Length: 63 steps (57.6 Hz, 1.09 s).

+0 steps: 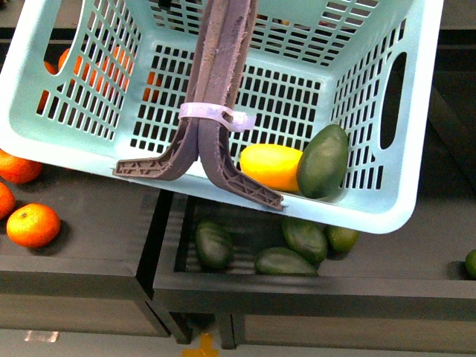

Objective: Pick mango and avocado into basket

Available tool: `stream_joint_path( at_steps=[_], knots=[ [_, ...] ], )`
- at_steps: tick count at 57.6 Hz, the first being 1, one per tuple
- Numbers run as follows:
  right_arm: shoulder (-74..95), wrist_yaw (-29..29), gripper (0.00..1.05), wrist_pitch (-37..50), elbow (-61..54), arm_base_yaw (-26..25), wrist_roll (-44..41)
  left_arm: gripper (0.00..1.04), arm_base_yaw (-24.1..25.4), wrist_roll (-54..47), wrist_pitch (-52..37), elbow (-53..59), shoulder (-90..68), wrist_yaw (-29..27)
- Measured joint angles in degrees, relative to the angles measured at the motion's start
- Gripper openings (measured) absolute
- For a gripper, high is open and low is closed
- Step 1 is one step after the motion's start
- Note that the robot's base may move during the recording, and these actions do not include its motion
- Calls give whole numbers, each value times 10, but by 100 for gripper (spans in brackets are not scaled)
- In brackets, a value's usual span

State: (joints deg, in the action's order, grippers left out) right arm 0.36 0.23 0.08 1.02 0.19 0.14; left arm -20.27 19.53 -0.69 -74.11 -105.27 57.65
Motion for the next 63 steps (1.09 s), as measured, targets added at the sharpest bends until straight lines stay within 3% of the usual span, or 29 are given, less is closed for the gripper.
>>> stream_joint_path(
  at_steps=[5,63],
  knots=[
    [0,0,97,0,0,0,0,13,-7,-3,0,0,0,4],
    [-2,-2,96,-2,0,0,0,13,2,0,0,0,0,4]
  ],
)
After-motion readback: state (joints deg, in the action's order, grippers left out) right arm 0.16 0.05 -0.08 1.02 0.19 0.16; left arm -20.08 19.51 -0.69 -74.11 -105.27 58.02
